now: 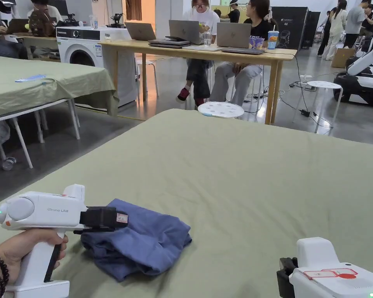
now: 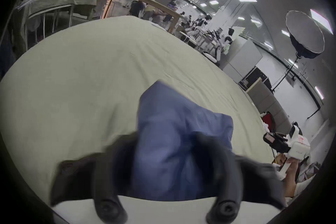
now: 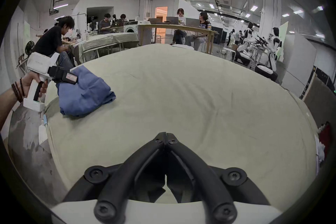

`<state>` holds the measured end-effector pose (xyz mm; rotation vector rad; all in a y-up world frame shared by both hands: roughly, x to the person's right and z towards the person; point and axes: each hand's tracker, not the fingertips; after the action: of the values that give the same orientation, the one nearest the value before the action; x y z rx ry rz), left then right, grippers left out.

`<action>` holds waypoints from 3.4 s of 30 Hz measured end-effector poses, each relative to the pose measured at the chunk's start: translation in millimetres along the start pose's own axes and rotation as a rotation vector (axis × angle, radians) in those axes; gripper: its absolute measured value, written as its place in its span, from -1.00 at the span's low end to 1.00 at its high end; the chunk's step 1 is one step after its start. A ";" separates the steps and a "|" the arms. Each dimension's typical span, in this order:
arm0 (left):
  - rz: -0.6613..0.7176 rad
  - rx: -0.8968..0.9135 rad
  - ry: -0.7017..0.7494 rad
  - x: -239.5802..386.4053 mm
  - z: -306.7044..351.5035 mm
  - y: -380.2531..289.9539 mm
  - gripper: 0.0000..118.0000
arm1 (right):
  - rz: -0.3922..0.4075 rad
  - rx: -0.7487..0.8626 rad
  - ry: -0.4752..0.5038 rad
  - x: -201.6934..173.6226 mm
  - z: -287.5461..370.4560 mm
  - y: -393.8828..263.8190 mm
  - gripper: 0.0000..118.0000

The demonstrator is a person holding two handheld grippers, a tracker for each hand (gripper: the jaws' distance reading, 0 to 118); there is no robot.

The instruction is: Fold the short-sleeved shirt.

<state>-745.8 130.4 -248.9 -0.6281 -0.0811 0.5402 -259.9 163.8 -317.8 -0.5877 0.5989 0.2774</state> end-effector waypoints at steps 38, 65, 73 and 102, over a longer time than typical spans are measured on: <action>-0.414 0.567 0.529 339.3 -63.0 -21.7 -1.00 | -0.044 0.207 -0.176 98.9 92.7 52.6 -1.00; -0.577 0.662 0.194 681.9 -202.9 -5.2 -1.00 | -0.213 0.520 -0.584 425.7 210.4 81.4 -1.00; -0.504 0.656 0.241 681.6 -216.4 31.1 -1.00 | -0.211 0.526 -0.579 444.6 190.3 95.0 -0.99; -0.517 0.628 0.254 657.7 -229.8 21.8 1.00 | -0.222 0.514 -0.573 441.1 172.2 84.6 1.00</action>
<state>-137.3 353.2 -505.7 -0.0433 0.1608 -0.0324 133.8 367.9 -504.1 -0.0589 0.0350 0.0651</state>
